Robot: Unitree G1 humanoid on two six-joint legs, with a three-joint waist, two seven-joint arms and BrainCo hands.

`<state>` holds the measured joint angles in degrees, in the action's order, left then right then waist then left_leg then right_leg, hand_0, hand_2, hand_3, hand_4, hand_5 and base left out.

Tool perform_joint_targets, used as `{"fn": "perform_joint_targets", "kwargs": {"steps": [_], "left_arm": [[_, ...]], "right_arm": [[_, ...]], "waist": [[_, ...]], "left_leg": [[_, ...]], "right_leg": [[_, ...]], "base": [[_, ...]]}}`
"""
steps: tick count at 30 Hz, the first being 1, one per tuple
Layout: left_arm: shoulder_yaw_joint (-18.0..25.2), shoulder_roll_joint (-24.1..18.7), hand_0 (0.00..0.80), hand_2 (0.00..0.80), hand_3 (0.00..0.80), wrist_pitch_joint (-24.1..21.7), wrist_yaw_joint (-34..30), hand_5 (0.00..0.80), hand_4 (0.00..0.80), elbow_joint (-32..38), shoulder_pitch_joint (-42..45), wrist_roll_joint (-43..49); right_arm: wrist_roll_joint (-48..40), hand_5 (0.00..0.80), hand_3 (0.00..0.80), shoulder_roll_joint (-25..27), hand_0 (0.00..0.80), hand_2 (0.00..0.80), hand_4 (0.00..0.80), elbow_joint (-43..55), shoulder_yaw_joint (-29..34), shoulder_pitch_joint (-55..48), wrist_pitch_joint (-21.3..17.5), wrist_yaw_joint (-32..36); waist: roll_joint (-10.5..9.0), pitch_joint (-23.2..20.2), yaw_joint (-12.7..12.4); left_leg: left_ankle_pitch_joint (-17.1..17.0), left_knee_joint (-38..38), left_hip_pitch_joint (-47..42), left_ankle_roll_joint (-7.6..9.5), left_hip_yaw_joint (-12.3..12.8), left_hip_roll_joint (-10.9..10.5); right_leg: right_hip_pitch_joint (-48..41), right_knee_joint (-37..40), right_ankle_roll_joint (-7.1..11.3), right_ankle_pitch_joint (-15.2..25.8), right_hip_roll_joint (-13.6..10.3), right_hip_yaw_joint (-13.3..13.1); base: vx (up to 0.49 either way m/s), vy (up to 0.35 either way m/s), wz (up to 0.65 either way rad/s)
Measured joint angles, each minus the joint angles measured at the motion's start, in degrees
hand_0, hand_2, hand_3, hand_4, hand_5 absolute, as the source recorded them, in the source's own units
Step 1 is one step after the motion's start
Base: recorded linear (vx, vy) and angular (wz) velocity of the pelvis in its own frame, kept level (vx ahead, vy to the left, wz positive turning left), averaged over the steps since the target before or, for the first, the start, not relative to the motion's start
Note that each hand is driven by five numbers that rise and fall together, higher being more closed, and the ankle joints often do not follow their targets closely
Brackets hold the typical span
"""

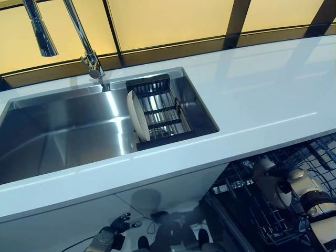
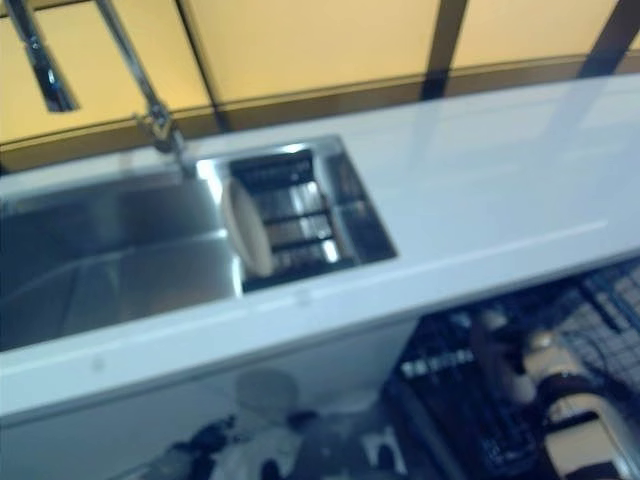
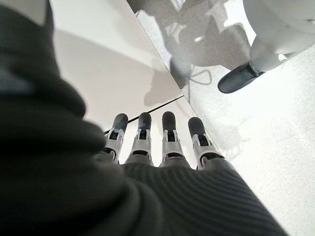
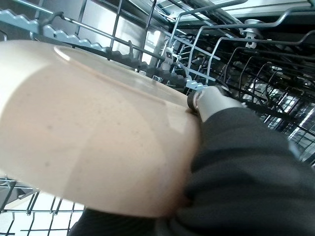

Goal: Take plates into dishwasher

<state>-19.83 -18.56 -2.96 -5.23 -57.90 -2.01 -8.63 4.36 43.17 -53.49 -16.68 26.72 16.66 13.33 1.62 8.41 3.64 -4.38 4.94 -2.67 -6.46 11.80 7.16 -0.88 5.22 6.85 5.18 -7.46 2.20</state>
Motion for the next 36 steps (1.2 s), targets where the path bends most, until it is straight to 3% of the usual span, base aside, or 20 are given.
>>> {"fn": "perform_joint_targets", "kwargs": {"steps": [1,2,11,18,24,29,36], "left_arm": [[-0.16,0.0,0.0,0.0,0.0,-0.16,0.0,0.0,0.0,-0.04,-0.17,0.0],[-0.22,0.07,0.0,0.0,0.0,-0.24,0.01,0.0,0.0,-0.15,-0.39,0.02],[-0.24,0.15,0.0,0.0,0.0,-0.87,0.07,0.0,0.0,-2.51,-1.32,0.12],[-0.19,0.1,0.0,0.0,0.0,-1.37,0.1,0.0,0.0,-3.7,-1.27,0.18],[-0.12,-0.15,0.0,0.0,0.0,-1.37,0.14,0.0,0.0,-4.47,-1.33,0.59],[0.39,-0.59,0.0,0.0,0.0,-1.39,0.23,0.0,0.0,-4.82,-1.25,0.99],[0.88,-0.77,0.0,0.0,0.0,-1.65,0.38,0.0,0.0,-7.05,-0.83,1.08]], "right_arm": [[-0.02,0.041,0.041,-0.01,0.041,0.041,0.041,-0.23,0.0,0.0,0.01,0.04],[-0.09,0.0,0.0,-0.2,0.0,0.0,0.0,-0.57,0.0,0.0,0.07,0.48],[-0.52,0.0,0.0,-2.27,0.0,0.0,0.0,-1.43,0.05,-0.05,0.62,1.44],[-1.05,0.0,0.0,-0.78,0.0,0.0,0.0,-0.52,0.56,-0.64,1.68,3.04],[-3.16,0.0,0.0,5.63,0.0,0.0,0.0,-0.05,4.69,-1.68,3.18,5.74],[-5.21,0.0,0.0,14.78,0.0,0.0,0.0,-0.9,8.12,-1.8,3.4,10.12],[-7.33,0.0,0.0,26.19,0.0,0.0,0.0,-3.11,10.71,0.61,3.42,16.42]], "waist": [[0.0,0.0,0.0],[-0.01,-0.01,0.04],[-0.29,-0.18,0.13],[-1.8,-1.01,0.29],[-4.17,-1.74,0.47],[-5.8,-1.81,0.67],[-8.41,-3.02,3.12]], "left_leg": [[0.0,0.0,-0.01,0.0,0.0,0.0],[0.0,0.0,-0.04,0.0,0.0,0.0],[0.12,0.02,-0.78,0.17,0.01,0.02],[0.11,0.01,-0.83,0.15,0.04,0.03],[0.13,0.02,-0.91,0.14,0.21,0.03],[0.28,0.05,-1.63,0.0,0.85,0.11],[0.47,0.21,-2.12,-0.23,2.07,0.47]], "right_leg": [[-0.02,0.0,0.0,0.0,0.0,0.0],[-0.04,-0.01,0.0,0.0,0.01,-0.01],[-0.79,-0.03,-0.01,-0.01,0.03,-0.06],[-0.82,-0.14,-0.03,0.01,0.06,-0.17],[-0.83,-0.2,-0.01,0.02,0.09,-0.32],[-1.04,-0.17,0.03,0.01,0.2,-1.1],[-0.81,-0.1,0.12,-0.04,0.56,-2.22]], "base": [[0.0,0.0,0.0],[0.0,0.0,0.0],[0.0,0.0,0.0],[0.0,0.0,0.0],[0.007,0.001,0.0],[0.028,0.01,-0.07],[0.019,0.027,-0.1]]}}
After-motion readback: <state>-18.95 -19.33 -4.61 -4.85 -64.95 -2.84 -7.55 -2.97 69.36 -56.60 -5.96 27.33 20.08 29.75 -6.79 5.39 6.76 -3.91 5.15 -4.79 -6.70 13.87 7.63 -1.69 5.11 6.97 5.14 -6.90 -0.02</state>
